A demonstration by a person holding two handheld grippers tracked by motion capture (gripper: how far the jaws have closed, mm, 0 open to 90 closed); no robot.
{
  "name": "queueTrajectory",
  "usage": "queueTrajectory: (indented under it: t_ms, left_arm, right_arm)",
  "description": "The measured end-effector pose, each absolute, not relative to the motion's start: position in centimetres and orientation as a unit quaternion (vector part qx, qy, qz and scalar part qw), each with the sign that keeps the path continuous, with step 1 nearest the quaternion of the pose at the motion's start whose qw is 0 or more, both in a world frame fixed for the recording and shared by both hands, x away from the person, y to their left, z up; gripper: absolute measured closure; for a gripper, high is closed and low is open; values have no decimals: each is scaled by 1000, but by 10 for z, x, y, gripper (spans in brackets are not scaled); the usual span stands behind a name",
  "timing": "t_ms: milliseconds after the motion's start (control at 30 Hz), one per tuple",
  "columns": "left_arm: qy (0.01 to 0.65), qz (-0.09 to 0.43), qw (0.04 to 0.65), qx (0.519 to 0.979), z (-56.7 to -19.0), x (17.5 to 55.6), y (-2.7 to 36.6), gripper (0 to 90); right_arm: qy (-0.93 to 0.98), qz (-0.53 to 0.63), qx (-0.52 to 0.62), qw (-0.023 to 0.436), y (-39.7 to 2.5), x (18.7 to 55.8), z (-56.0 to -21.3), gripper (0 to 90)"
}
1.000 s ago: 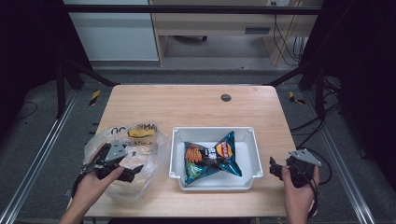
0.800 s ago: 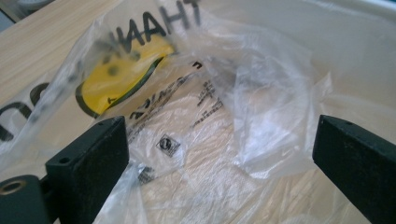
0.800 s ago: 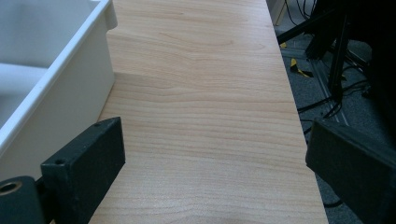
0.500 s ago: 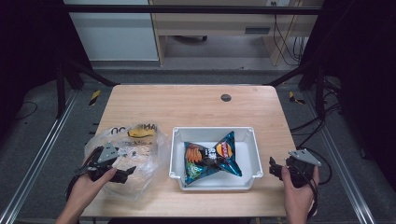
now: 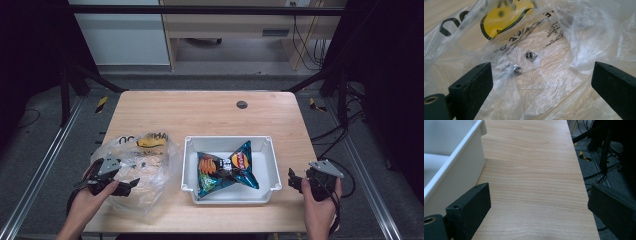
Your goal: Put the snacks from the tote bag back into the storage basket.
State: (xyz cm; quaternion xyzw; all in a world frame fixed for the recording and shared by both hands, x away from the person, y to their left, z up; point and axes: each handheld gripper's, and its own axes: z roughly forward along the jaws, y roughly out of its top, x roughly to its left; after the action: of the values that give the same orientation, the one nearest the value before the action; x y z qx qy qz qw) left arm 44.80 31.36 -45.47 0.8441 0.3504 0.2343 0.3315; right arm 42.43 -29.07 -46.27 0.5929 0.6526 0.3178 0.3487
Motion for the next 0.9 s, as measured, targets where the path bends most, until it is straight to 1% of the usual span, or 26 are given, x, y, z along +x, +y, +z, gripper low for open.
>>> queueTrajectory:
  t_ms: [367,633,767,900]
  left_arm:
    - [360,240,334,838,-461,444,321,36]
    - [361,251,351,827,-468,437,333,40]
    - [361,254,332,834,-472,431,334,41]
    - [366,264,338,826,-467,425,337,39]
  right_arm:
    - [653,317,593,347,-290,424,-463,52]
    - [654,317,593,347,-290,424,-463,52]
    - [655,317,593,346,-291,425,-463,52]
    - [653,318,593,347,-291,425,-463,52]
